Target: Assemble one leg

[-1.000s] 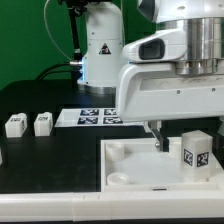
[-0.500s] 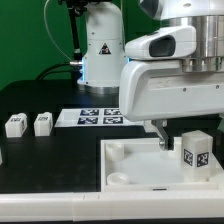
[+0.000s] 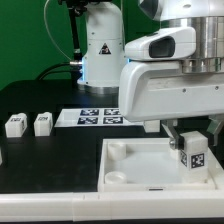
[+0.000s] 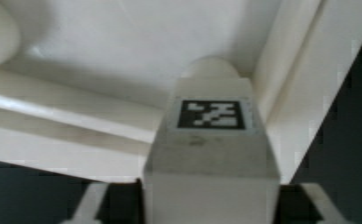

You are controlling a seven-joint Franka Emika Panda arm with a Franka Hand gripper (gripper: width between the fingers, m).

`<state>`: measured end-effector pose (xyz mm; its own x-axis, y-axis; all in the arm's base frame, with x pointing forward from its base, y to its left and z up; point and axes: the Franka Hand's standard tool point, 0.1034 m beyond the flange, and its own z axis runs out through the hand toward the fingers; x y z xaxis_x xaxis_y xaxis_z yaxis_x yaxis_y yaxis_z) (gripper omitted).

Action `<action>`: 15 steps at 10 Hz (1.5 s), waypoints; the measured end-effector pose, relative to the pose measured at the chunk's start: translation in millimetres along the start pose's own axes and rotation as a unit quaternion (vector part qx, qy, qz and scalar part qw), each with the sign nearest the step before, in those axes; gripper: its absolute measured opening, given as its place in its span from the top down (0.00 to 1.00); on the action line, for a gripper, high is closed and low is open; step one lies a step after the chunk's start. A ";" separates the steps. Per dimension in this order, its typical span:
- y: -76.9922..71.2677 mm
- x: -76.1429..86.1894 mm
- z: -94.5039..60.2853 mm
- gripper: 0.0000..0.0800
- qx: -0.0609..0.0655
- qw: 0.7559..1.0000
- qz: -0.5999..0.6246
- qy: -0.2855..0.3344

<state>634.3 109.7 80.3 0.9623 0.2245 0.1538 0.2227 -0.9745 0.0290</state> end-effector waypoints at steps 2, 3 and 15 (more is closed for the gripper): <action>0.0 0.1 0.0 0.63 0.000 1.000 0.026 0.000; 0.1 0.2 0.0 0.63 0.000 1.000 0.031 0.000; -3.9 -2.6 -0.7 0.63 0.012 0.693 0.721 0.002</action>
Offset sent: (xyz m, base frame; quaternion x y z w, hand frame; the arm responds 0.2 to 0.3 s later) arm 0.0000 0.0000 0.0000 0.0000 0.0000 0.0899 0.9960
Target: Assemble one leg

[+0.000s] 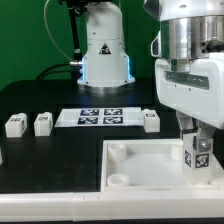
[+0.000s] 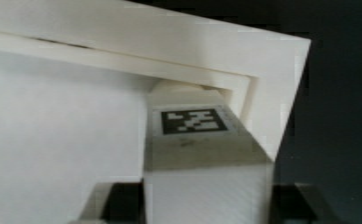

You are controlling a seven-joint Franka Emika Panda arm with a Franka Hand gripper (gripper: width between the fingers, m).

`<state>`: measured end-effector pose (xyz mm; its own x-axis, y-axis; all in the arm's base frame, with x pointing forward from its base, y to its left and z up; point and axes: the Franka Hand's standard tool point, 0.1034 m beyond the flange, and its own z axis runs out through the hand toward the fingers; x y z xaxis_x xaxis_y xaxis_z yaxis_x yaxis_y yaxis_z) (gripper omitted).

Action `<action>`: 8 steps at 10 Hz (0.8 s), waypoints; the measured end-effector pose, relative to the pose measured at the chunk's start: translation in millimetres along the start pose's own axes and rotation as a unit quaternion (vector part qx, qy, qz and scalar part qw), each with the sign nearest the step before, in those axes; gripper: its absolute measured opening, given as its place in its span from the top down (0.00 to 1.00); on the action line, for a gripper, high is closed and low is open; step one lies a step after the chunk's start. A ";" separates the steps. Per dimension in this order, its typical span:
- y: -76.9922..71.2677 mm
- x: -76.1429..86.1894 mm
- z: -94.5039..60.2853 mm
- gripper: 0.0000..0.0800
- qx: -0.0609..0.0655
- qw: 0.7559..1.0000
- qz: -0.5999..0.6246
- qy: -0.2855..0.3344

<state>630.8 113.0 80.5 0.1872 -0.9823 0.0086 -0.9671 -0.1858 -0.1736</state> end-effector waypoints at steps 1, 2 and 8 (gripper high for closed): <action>0.1 0.2 0.2 0.54 0.000 1.000 -0.012 0.000; 0.1 0.1 0.2 0.54 0.000 1.000 -0.030 0.000; 0.9 -19.4 2.5 0.19 0.002 0.937 -0.349 0.004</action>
Offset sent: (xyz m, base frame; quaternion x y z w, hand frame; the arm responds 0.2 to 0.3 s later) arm 0.0000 0.0000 0.0000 0.0000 0.0000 -0.0899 0.9960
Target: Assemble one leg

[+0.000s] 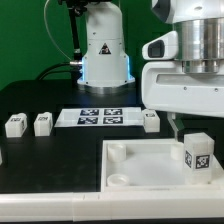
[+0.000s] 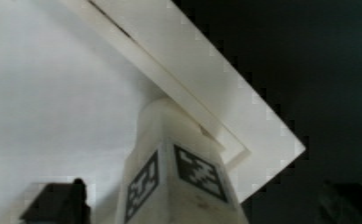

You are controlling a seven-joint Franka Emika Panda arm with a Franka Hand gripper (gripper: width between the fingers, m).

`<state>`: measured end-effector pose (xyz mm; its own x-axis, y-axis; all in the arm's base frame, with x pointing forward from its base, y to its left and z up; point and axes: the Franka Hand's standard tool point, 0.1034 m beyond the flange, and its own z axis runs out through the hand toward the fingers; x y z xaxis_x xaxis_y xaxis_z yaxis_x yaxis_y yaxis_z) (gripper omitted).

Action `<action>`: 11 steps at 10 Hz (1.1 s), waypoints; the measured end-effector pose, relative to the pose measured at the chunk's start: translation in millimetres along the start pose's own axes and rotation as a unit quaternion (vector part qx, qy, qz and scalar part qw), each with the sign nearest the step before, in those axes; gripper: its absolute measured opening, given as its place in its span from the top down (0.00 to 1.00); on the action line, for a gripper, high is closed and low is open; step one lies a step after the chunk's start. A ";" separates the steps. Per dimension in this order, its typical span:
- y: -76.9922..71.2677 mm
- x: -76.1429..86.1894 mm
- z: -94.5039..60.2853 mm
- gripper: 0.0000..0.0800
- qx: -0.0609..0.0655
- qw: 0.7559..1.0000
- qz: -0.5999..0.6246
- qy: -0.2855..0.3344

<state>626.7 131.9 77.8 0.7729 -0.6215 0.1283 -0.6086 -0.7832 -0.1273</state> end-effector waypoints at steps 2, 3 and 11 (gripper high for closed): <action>0.2 5.6 -1.4 0.19 0.005 0.984 -0.176 0.007; 0.8 9.4 -2.2 0.19 0.007 0.975 -0.220 0.013; 8.0 19.7 -2.5 0.34 -0.010 0.916 -0.401 0.022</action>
Offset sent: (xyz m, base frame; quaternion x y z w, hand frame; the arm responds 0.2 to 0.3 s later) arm 0.0019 -0.0102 0.0045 0.0168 0.0088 -0.3413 0.9398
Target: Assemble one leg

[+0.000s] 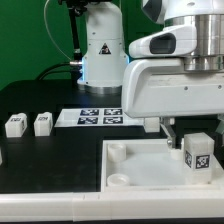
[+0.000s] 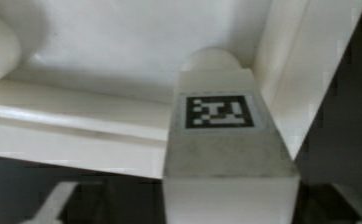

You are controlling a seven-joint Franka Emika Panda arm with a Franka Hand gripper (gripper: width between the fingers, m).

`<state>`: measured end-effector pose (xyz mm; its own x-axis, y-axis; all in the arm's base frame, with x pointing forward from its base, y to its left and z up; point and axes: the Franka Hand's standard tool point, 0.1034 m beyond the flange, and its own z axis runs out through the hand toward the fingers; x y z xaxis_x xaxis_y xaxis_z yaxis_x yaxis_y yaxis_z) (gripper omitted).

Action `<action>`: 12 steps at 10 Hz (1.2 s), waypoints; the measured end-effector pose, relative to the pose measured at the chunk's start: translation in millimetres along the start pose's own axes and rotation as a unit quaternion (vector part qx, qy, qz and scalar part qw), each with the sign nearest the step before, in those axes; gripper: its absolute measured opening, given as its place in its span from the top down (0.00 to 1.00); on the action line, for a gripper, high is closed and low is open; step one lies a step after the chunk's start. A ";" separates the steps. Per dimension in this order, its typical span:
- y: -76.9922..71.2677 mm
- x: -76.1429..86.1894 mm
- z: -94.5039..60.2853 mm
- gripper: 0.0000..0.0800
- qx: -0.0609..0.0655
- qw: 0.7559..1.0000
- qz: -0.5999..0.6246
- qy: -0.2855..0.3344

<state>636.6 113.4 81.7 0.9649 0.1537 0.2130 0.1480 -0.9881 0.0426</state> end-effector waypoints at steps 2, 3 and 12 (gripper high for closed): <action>0.1 0.0 0.0 0.63 0.000 1.000 0.000 0.000; 0.1 0.0 0.0 0.63 0.000 1.000 0.000 0.000; 14.7 -7.9 -0.5 0.62 -0.020 0.907 0.420 0.007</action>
Offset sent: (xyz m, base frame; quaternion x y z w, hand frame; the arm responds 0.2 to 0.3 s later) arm 0.0000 0.0000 0.0000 0.0000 0.0000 0.0899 0.9960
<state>631.0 97.7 81.1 0.7305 -0.6534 0.1986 -0.6470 -0.7552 -0.1047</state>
